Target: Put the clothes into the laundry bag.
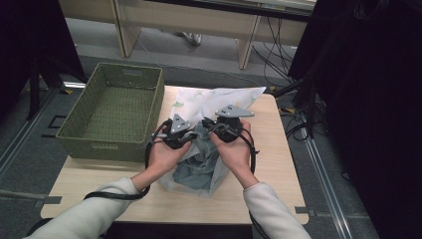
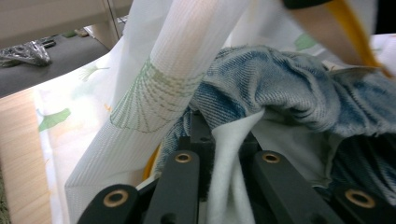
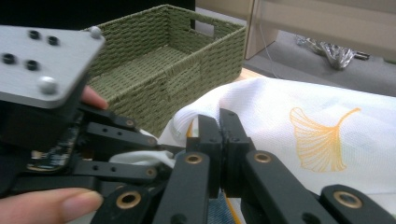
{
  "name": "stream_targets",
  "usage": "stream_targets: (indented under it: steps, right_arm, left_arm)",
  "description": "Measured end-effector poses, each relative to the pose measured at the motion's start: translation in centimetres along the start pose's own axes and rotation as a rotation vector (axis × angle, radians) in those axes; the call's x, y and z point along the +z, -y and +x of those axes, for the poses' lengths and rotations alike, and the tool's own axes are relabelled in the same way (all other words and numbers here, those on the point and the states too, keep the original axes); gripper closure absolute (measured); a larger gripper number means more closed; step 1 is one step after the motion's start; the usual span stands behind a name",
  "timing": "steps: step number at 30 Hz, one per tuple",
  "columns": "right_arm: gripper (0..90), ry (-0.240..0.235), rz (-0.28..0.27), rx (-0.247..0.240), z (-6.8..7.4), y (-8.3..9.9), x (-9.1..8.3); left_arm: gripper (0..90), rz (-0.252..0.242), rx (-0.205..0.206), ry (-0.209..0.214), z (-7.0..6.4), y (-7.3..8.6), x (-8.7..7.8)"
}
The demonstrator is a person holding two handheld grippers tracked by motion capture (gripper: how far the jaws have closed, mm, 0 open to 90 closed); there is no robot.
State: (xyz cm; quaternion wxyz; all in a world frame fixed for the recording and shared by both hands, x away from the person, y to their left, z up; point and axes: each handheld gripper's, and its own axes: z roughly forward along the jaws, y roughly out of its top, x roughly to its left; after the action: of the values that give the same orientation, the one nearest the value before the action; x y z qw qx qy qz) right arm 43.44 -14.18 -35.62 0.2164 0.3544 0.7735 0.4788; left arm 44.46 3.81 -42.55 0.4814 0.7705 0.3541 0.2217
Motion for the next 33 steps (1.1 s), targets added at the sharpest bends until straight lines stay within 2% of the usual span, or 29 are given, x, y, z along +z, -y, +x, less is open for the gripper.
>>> stream_targets:
  steps: [12,28,33]
  right_arm:
    - [90.0,0.002,0.000,-0.004,-0.2,-0.1,-0.1]
    - [90.0,0.017,0.004,0.001,-0.6,0.1,0.0]
    - [90.0,0.017,0.001,0.000,-0.6,0.1,0.0]
  left_arm:
    - [82.3,0.023,0.012,-0.084,1.0,1.3,1.6]
    - [80.5,0.039,0.041,-0.095,1.0,2.0,1.7]
    - [79.7,0.061,0.052,-0.102,0.9,2.5,2.2]
